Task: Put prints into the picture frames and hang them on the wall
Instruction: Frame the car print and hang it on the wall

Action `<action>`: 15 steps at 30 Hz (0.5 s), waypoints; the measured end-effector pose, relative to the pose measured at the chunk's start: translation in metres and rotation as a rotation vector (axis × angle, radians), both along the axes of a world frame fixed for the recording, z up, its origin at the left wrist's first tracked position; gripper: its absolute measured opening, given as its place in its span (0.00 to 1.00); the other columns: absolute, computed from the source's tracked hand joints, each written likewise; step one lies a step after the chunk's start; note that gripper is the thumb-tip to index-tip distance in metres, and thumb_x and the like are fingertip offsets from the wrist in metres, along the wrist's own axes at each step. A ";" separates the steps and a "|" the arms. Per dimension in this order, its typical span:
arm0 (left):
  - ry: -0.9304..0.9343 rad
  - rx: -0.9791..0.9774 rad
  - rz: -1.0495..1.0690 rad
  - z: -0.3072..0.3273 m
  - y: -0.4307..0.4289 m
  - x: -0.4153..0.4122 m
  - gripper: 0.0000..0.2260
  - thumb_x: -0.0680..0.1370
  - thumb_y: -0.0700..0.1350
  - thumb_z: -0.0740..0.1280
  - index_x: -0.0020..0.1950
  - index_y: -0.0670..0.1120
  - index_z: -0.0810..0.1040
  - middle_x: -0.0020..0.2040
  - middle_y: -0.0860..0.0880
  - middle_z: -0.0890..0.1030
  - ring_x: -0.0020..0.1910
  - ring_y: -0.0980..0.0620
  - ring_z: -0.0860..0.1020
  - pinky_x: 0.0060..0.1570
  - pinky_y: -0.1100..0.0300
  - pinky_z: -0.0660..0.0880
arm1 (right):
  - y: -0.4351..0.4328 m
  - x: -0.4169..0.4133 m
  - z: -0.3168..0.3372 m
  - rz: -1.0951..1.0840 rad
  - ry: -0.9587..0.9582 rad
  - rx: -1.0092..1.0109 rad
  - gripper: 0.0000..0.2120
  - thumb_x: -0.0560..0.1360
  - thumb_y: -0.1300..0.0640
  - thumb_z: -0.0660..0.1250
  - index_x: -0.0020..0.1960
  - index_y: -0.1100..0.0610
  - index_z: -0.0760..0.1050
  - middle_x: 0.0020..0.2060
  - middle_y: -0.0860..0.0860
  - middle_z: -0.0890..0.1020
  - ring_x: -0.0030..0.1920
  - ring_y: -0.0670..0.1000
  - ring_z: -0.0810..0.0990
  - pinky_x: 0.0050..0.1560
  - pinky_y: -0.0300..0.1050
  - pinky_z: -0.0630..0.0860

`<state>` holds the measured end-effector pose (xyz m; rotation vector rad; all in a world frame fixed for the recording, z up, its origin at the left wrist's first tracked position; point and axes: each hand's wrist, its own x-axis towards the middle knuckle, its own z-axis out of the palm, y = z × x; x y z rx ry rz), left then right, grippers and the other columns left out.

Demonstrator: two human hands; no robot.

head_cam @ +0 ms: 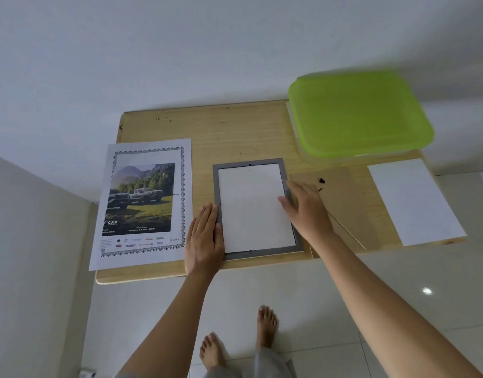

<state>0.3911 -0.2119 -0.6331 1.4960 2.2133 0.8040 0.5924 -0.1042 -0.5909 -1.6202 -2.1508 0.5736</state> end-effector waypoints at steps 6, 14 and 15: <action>0.031 -0.019 -0.005 -0.001 0.000 0.001 0.20 0.81 0.45 0.56 0.73 0.50 0.62 0.73 0.55 0.62 0.71 0.63 0.54 0.72 0.62 0.51 | 0.014 -0.031 -0.008 0.174 -0.227 -0.191 0.38 0.77 0.41 0.57 0.75 0.61 0.45 0.76 0.54 0.50 0.75 0.52 0.47 0.73 0.44 0.50; 0.061 -0.017 -0.021 -0.003 0.000 -0.001 0.21 0.80 0.48 0.52 0.73 0.49 0.61 0.73 0.55 0.63 0.72 0.62 0.56 0.72 0.62 0.50 | 0.008 -0.042 -0.010 0.157 -0.294 -0.223 0.43 0.76 0.37 0.55 0.74 0.62 0.37 0.76 0.57 0.43 0.75 0.54 0.41 0.73 0.42 0.40; 0.064 -0.014 -0.020 -0.004 0.000 -0.001 0.21 0.79 0.48 0.52 0.73 0.49 0.62 0.73 0.55 0.63 0.72 0.61 0.56 0.72 0.61 0.51 | 0.008 -0.042 -0.011 0.156 -0.297 -0.221 0.43 0.76 0.38 0.55 0.74 0.62 0.37 0.76 0.57 0.43 0.75 0.53 0.41 0.73 0.43 0.41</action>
